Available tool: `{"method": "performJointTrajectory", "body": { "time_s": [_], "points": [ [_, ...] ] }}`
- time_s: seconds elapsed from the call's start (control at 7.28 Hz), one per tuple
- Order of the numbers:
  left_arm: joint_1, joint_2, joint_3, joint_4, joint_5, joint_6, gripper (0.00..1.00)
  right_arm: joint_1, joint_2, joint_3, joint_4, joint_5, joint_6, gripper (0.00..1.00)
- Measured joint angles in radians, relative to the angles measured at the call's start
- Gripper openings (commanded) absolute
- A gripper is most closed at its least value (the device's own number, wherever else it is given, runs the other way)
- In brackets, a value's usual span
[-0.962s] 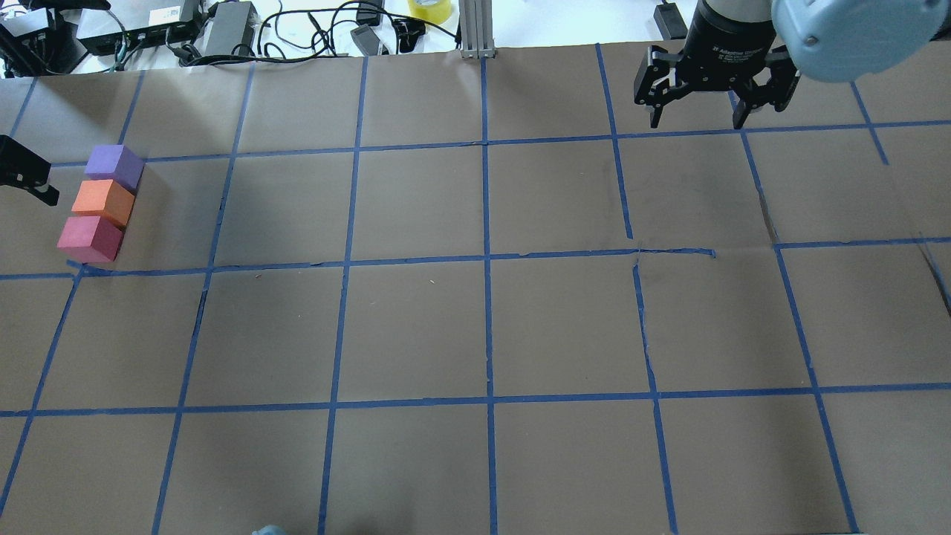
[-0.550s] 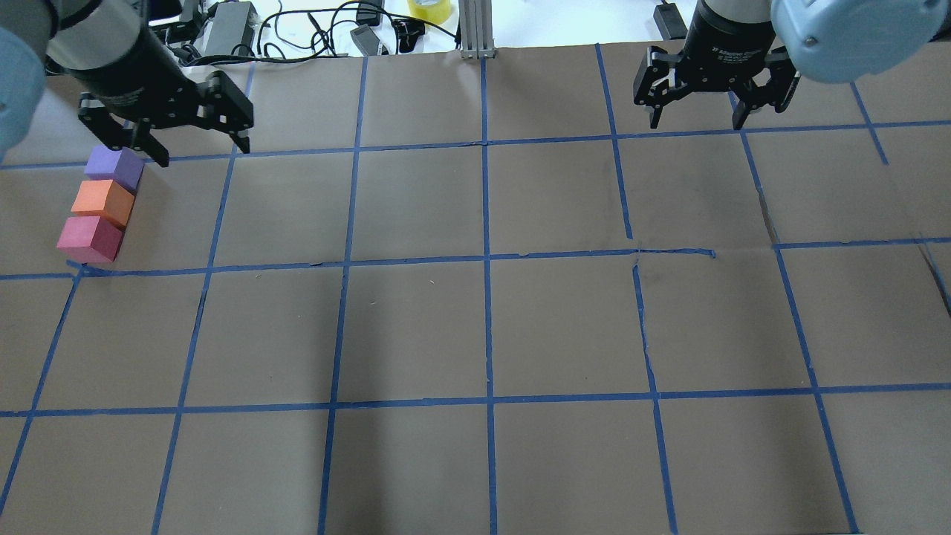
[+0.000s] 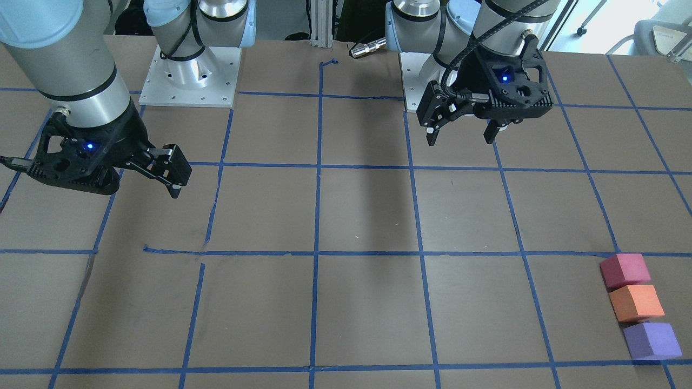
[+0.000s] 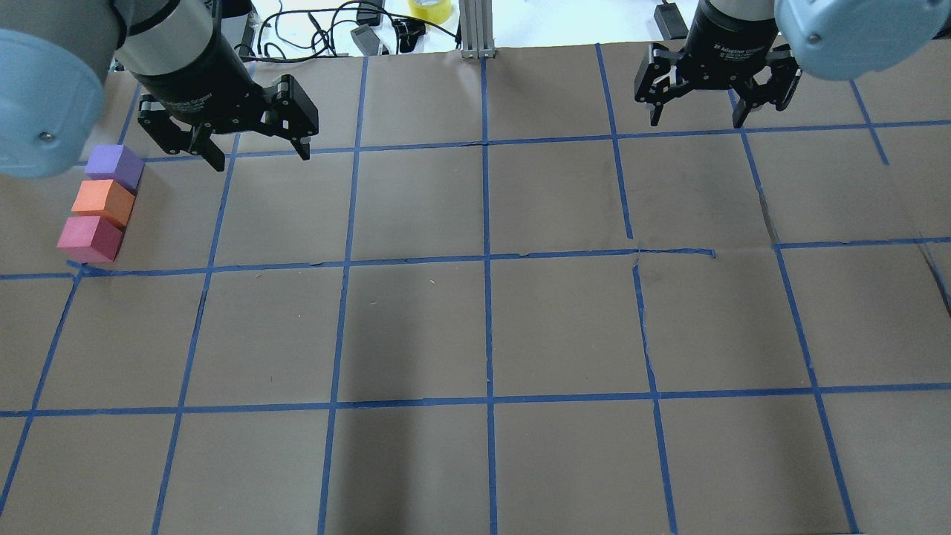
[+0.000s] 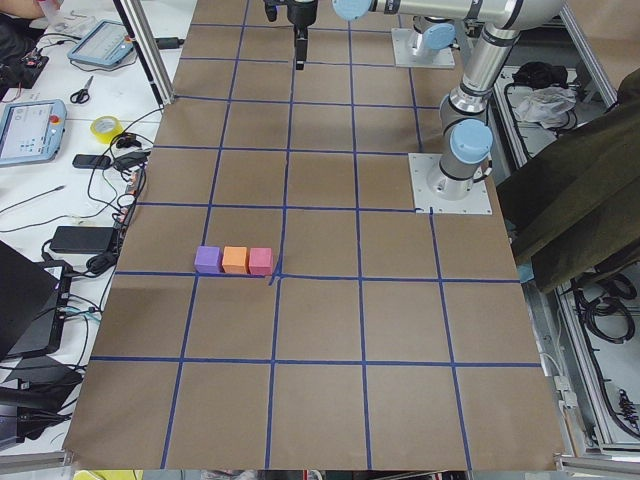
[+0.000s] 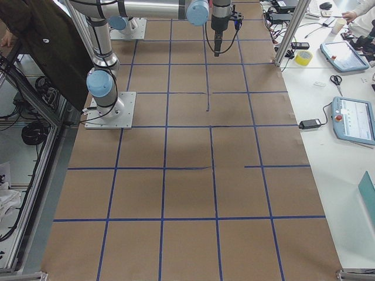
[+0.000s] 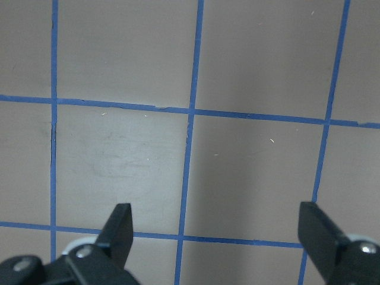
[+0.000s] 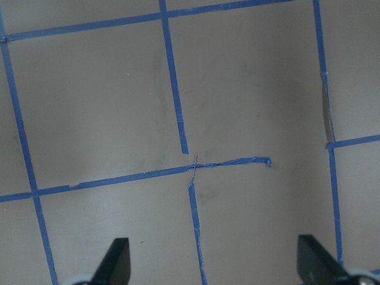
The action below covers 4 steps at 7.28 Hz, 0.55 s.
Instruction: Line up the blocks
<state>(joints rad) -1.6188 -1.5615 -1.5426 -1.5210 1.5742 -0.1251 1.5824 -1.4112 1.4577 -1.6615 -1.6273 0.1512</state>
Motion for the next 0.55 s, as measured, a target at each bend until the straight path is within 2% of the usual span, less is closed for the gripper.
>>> {"method": "performJointTrajectory", "body": {
  "time_s": [0.55],
  "points": [
    [0.007, -0.004, 0.023, -0.057, -0.005, 0.005, 1.00, 0.004, -0.006, -0.010, 0.003, 0.046, -0.002, 1.00]
  ]
}}
